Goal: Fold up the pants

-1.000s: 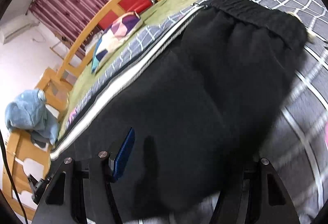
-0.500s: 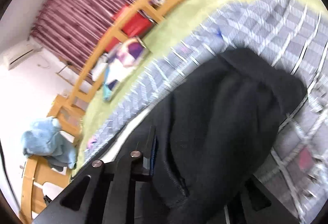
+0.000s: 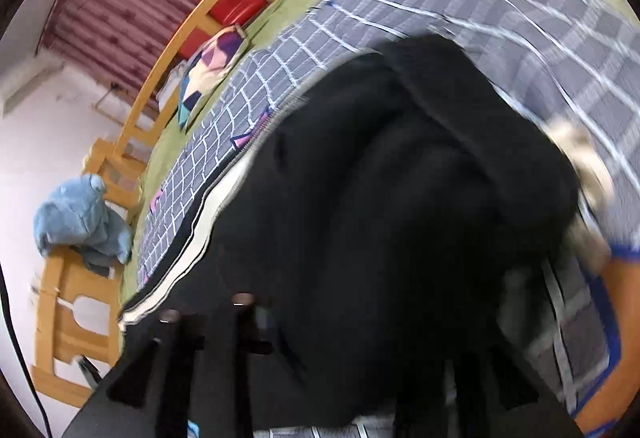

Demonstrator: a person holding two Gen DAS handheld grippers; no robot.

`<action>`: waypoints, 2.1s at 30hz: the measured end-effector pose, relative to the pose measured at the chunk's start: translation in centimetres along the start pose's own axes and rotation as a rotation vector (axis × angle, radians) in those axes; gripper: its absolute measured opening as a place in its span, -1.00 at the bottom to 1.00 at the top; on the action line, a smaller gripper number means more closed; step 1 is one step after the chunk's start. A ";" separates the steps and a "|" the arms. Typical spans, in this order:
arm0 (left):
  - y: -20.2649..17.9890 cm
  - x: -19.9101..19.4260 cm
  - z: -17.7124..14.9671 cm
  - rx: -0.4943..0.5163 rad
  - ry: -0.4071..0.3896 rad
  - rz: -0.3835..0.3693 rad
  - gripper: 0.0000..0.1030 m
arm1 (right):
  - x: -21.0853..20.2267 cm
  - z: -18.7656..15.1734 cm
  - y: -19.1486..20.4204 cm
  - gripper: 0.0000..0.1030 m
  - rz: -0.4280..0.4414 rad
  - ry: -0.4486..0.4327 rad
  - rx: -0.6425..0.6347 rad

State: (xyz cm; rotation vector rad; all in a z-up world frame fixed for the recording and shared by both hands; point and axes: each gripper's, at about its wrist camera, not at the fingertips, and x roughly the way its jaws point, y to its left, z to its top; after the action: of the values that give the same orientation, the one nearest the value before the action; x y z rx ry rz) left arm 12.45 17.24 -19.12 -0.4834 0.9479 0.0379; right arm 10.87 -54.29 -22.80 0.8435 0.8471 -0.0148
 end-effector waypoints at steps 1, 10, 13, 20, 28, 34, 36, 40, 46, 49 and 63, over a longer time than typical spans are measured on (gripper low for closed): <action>-0.1 -0.9 0.0 0.011 -0.004 0.023 -0.14 | -0.8 -0.6 -0.2 -0.23 0.011 -0.010 0.004; -1.3 -7.1 0.8 0.085 -0.106 0.112 0.26 | -4.6 -1.7 -2.7 0.57 0.001 -0.109 0.071; -1.4 -8.0 0.7 0.056 -0.104 0.089 0.26 | -2.3 -0.2 -4.3 0.66 0.059 -0.113 0.195; -1.4 -9.9 0.6 0.071 -0.140 0.123 0.26 | -3.0 6.0 -1.8 -0.08 -0.032 -0.261 0.068; 1.4 -11.0 2.3 0.031 -0.188 0.112 0.41 | -3.7 6.0 -3.6 0.21 -0.169 -0.111 -0.019; 4.6 -11.0 3.5 -0.019 -0.180 0.090 0.41 | -7.9 2.7 -3.5 0.21 -0.276 -0.188 -0.032; 5.8 -10.2 3.8 -0.042 -0.163 0.070 0.41 | -8.9 1.6 -0.9 0.21 -0.260 -0.208 -0.063; 8.8 -7.7 4.1 -0.130 -0.100 0.011 0.37 | -9.5 -0.7 6.5 0.27 -0.163 -0.217 -0.158; 12.1 -2.4 5.1 -0.260 0.039 -0.136 0.37 | -5.5 -3.8 14.8 0.36 -0.064 -0.185 -0.265; 12.9 0.2 5.8 -0.300 0.074 -0.123 0.09 | -1.6 -4.7 16.7 0.36 -0.031 -0.123 -0.275; 11.9 -0.6 6.6 -0.216 0.012 0.106 -0.49 | 4.7 -6.2 16.2 0.14 -0.031 0.020 -0.263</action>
State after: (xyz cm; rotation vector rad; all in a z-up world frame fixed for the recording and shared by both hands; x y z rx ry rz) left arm 14.34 30.70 -19.92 -0.6327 0.9858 0.2356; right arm 15.33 -37.65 -17.71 0.5846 0.8597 0.0770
